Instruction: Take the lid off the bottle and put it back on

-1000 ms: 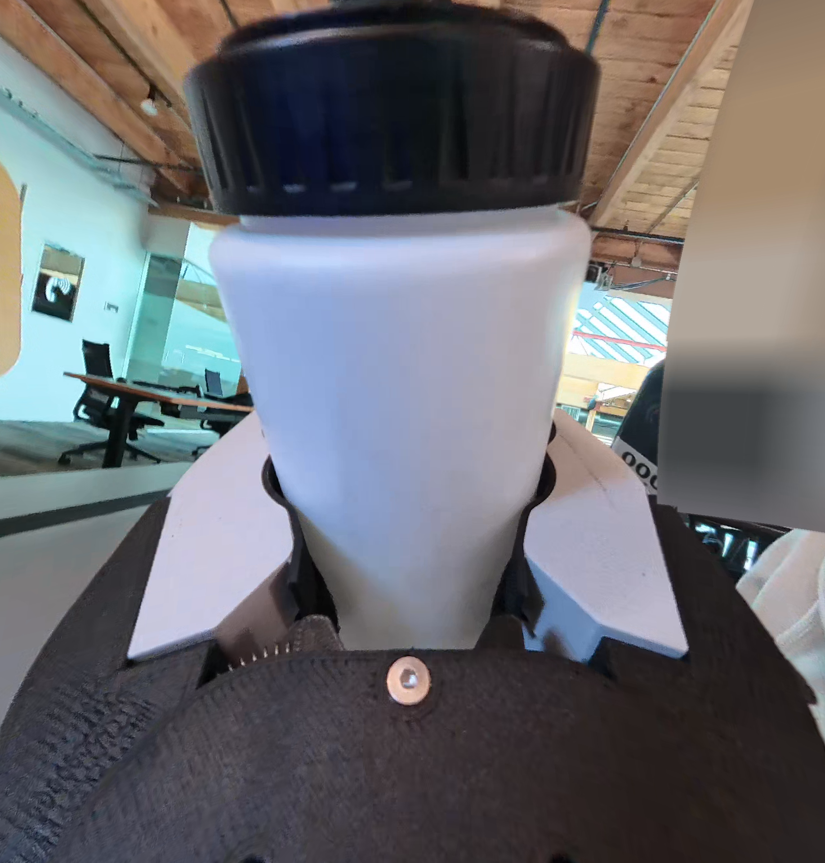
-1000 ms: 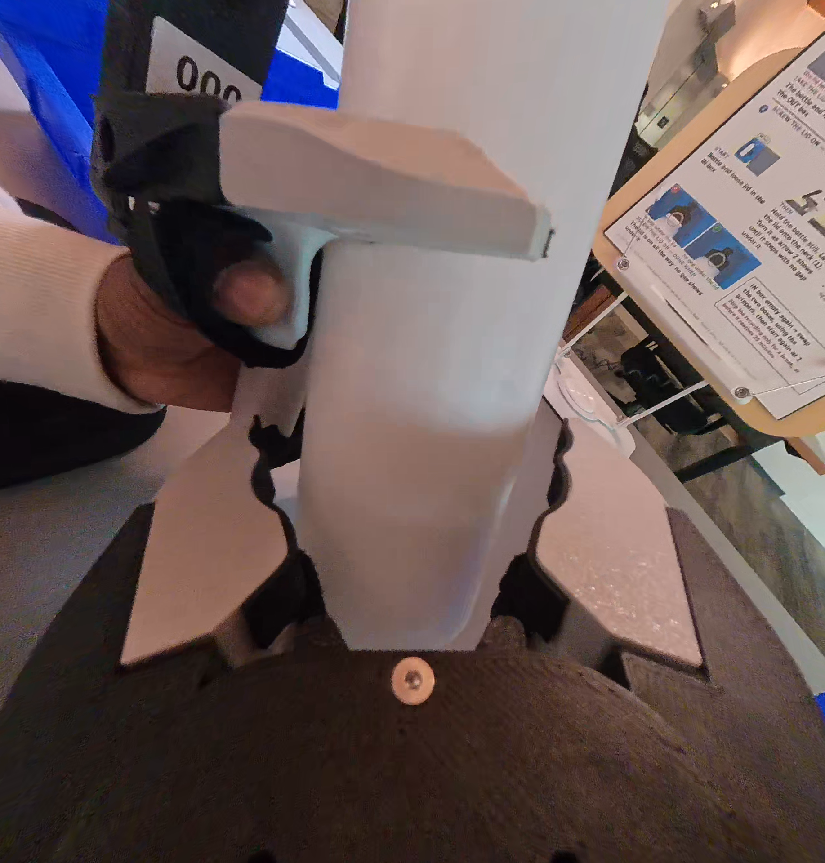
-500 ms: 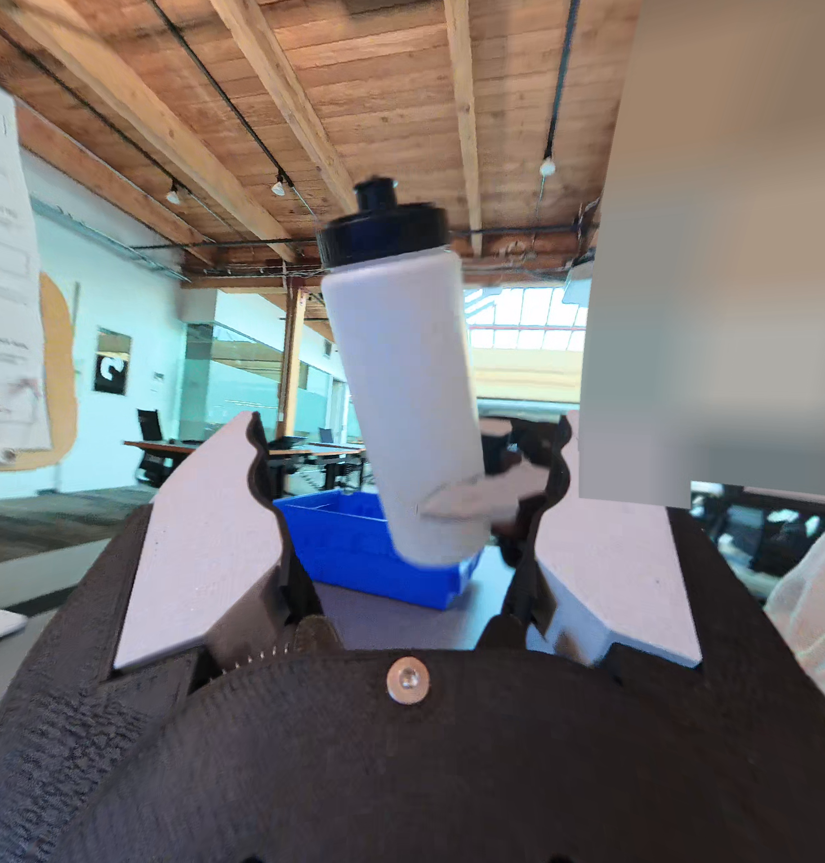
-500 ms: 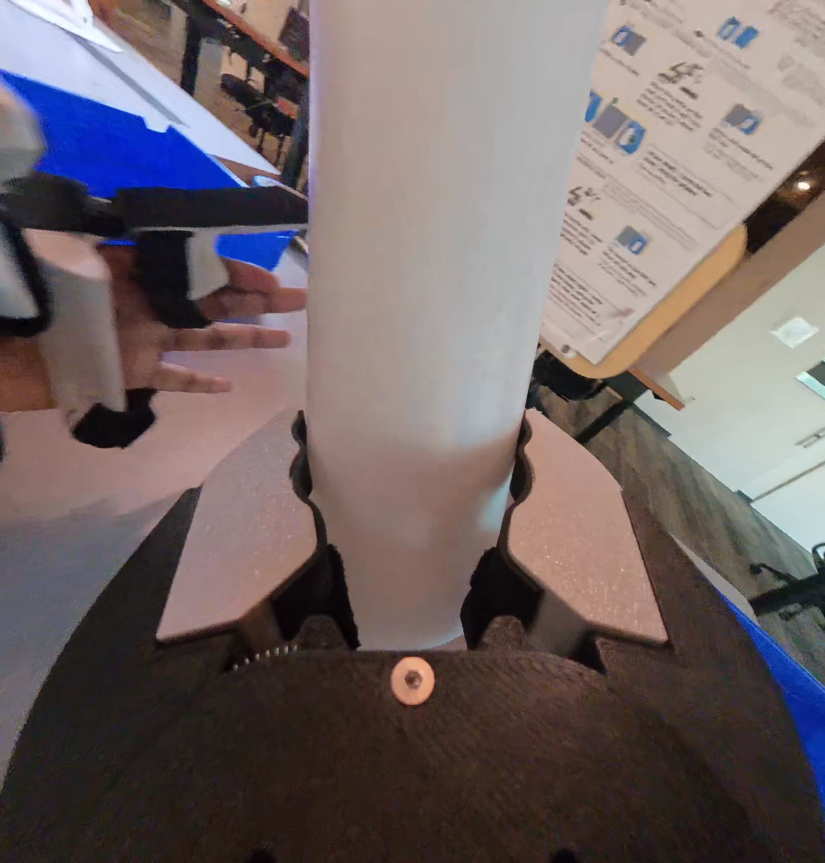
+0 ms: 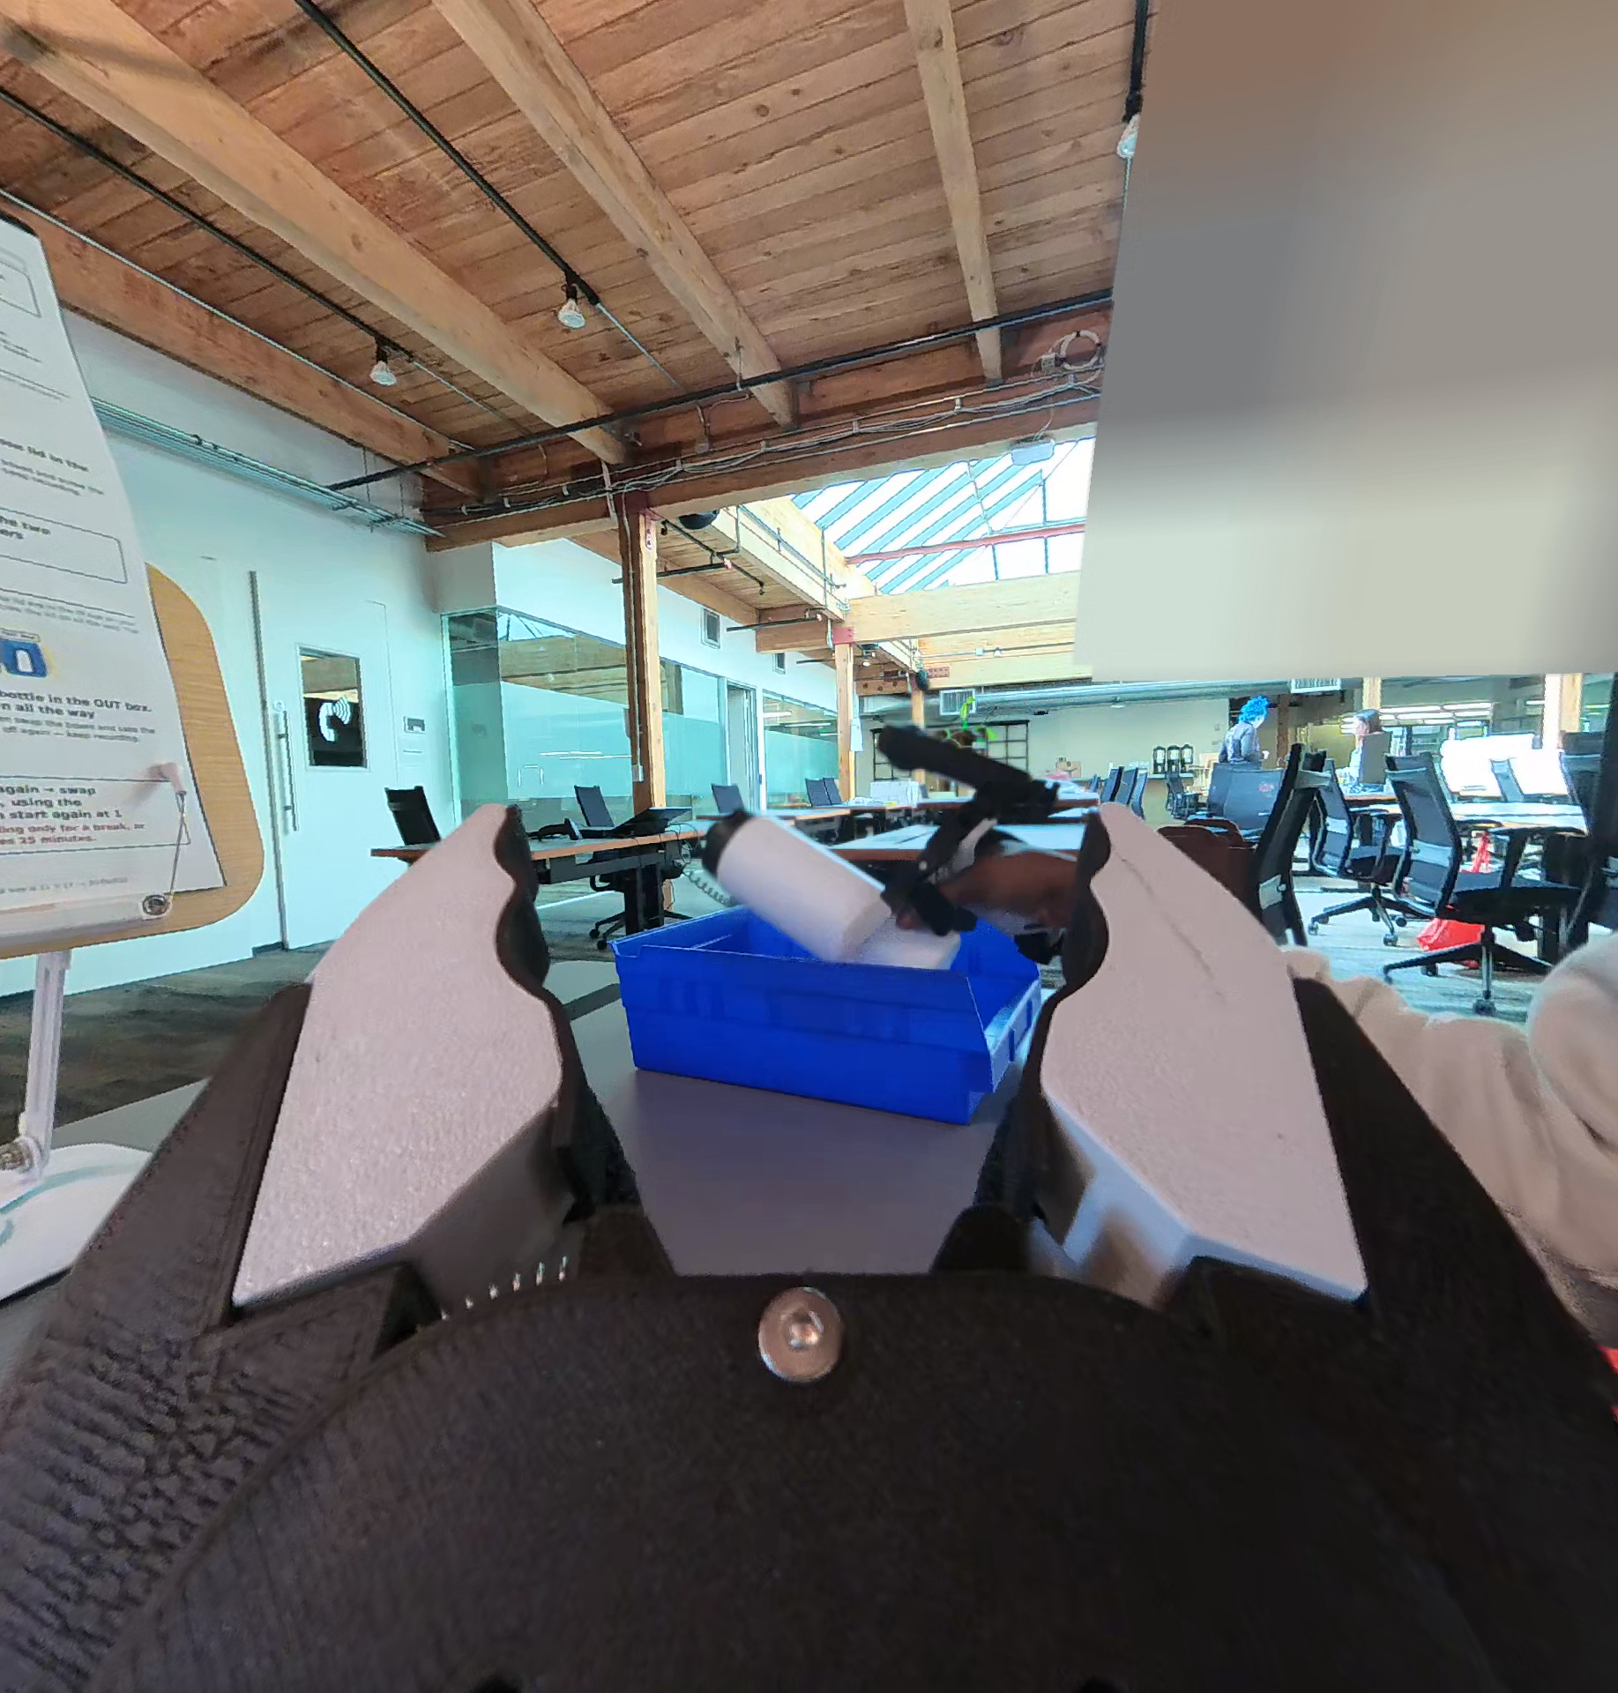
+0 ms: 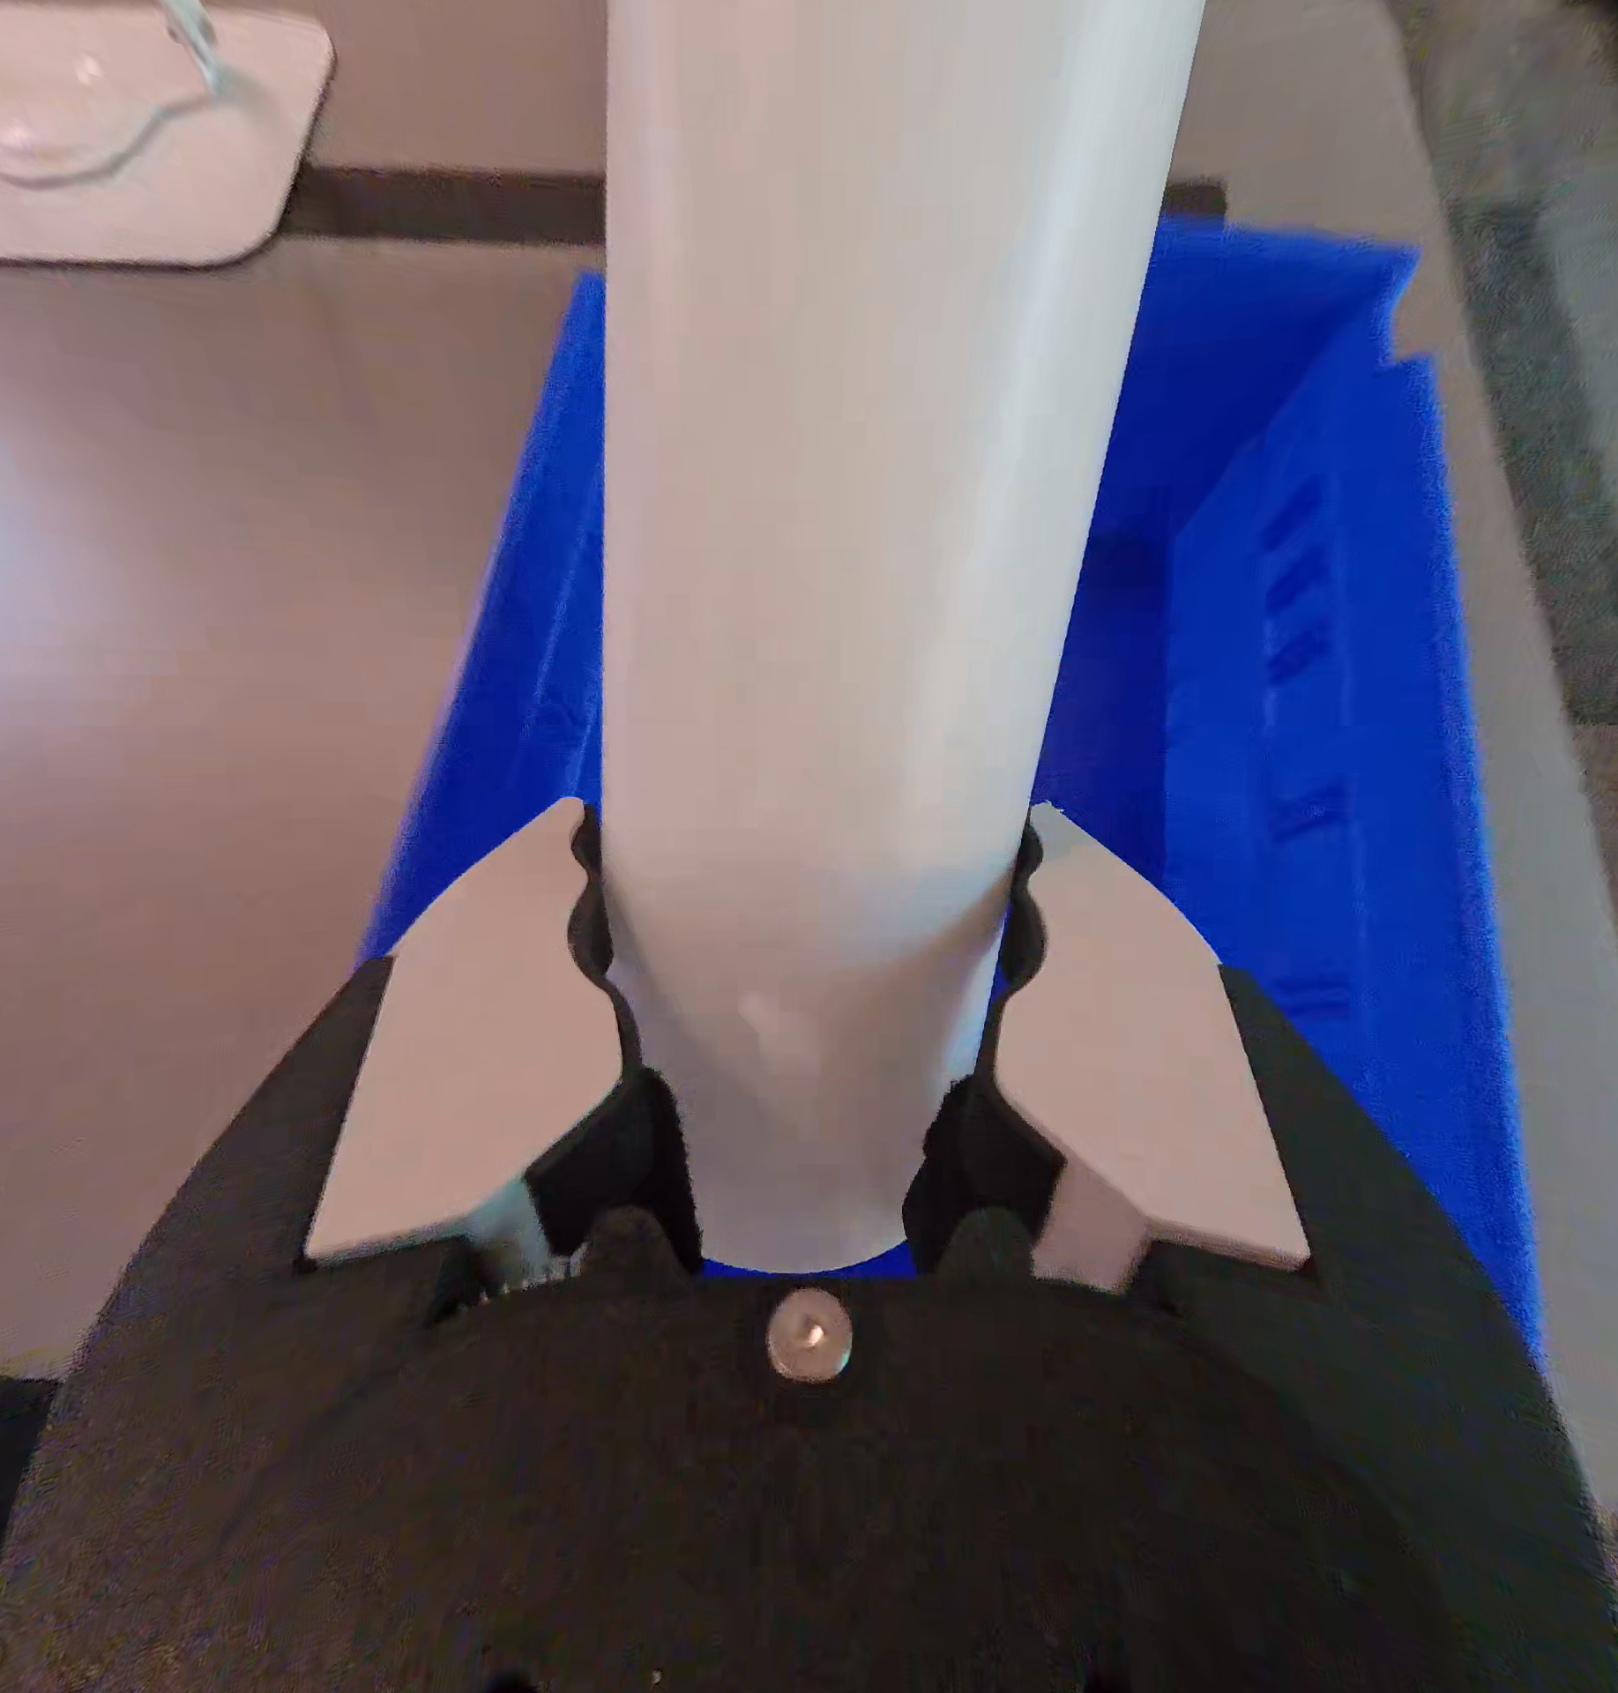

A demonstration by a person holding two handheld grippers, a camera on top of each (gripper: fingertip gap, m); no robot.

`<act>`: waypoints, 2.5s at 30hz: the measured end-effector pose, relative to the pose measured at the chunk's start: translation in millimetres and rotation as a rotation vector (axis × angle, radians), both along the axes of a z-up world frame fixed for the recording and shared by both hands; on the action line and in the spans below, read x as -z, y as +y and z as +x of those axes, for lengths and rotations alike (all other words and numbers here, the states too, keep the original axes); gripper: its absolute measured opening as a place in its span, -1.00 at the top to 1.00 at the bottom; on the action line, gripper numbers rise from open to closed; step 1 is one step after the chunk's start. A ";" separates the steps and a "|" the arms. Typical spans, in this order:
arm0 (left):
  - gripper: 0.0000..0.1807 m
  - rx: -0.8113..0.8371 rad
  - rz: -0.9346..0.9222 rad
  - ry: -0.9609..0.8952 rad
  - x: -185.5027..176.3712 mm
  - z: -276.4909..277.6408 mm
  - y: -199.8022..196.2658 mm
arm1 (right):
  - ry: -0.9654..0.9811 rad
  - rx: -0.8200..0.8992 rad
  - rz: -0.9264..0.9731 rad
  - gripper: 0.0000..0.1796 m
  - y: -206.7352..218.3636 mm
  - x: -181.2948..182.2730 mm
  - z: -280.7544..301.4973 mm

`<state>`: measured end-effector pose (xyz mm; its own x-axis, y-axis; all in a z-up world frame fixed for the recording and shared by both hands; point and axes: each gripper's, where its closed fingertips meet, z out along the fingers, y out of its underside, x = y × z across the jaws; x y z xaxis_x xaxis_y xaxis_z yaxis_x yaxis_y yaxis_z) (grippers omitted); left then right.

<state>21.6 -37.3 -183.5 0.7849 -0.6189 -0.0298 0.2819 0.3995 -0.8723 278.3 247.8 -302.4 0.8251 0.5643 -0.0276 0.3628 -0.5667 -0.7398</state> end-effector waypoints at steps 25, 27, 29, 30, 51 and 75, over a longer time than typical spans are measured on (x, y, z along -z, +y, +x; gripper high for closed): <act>-0.22 -0.766 -0.413 0.264 32.4 -142.6 -83.8 | 0.295 -0.320 0.737 -0.43 -92.0 -82.1 -48.4; -0.22 -0.870 -0.540 0.312 60.6 -170.3 -96.6 | 0.239 -0.418 0.630 -0.40 -112.7 -59.3 -65.6; -0.21 -0.882 -0.647 0.314 86.5 -179.5 -101.1 | 0.147 -0.460 0.484 -0.39 -118.6 -28.3 -77.0; -0.21 -0.874 -0.684 0.309 96.7 -179.8 -99.6 | 0.104 -0.462 0.429 -0.34 -118.0 -14.4 -80.9; 0.63 -0.927 -0.807 0.484 138.3 -175.4 -33.8 | -0.237 -0.352 0.587 0.68 -106.8 4.2 -105.7; 0.95 -1.059 -0.772 0.416 134.8 -186.7 -7.4 | -0.120 -1.016 0.579 0.56 -266.6 7.0 -347.9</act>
<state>-165.1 -44.7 -318.3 0.9057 0.2977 -0.3017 -0.1850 -0.3627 -0.9133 -69.6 -18.8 -309.4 -0.0316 0.8675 0.4965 0.5390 0.4331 -0.7224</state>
